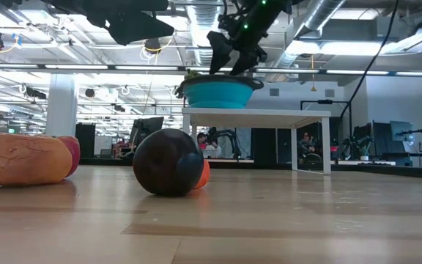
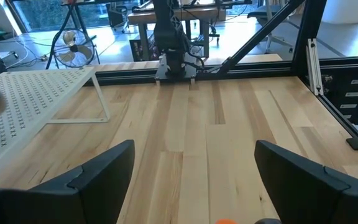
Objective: Pick & Place Fruit
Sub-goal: Put the red apple into the blue strainer bowl on the shelf
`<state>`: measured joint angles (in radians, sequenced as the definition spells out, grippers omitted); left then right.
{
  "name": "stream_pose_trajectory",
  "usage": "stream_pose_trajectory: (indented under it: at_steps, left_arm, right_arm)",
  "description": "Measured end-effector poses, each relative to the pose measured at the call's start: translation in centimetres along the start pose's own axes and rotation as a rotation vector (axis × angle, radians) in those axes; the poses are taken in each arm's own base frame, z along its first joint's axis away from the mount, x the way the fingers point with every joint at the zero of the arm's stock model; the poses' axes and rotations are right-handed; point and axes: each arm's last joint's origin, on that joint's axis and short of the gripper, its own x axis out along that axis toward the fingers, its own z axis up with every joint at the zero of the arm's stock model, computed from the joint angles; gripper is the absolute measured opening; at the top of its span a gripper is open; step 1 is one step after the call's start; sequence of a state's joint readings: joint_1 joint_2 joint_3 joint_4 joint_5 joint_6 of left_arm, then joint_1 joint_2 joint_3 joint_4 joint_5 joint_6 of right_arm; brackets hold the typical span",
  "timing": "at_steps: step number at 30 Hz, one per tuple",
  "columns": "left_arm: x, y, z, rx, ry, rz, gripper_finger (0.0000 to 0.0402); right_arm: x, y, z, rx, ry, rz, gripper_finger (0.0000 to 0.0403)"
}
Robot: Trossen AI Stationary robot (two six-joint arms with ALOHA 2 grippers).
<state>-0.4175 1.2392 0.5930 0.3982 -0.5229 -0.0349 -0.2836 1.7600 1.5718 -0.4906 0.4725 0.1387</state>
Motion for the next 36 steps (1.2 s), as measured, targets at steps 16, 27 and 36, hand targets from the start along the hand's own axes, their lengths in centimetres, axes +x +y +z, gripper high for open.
stream_pose_trajectory:
  at_steps: [16, 27, 36]
  left_arm:
    - [-0.3, 0.0, -0.3, -0.015, 0.04, -0.002, 0.0315]
    - [-5.3, -0.9, -0.9, 0.017, 0.228, -0.116, 0.0304]
    - [-8.9, -0.3, -4.0, 0.082, 0.552, -0.093, 0.0302]
  right_arm:
    - [-5.5, 4.1, 0.6, -0.176, -0.034, -0.002, 0.0326]
    - [-14.2, 15.6, -4.8, -0.402, -0.116, 0.237, 0.0312]
    - [-14.9, 20.8, -11.8, -0.438, -0.022, 0.11, 0.031]
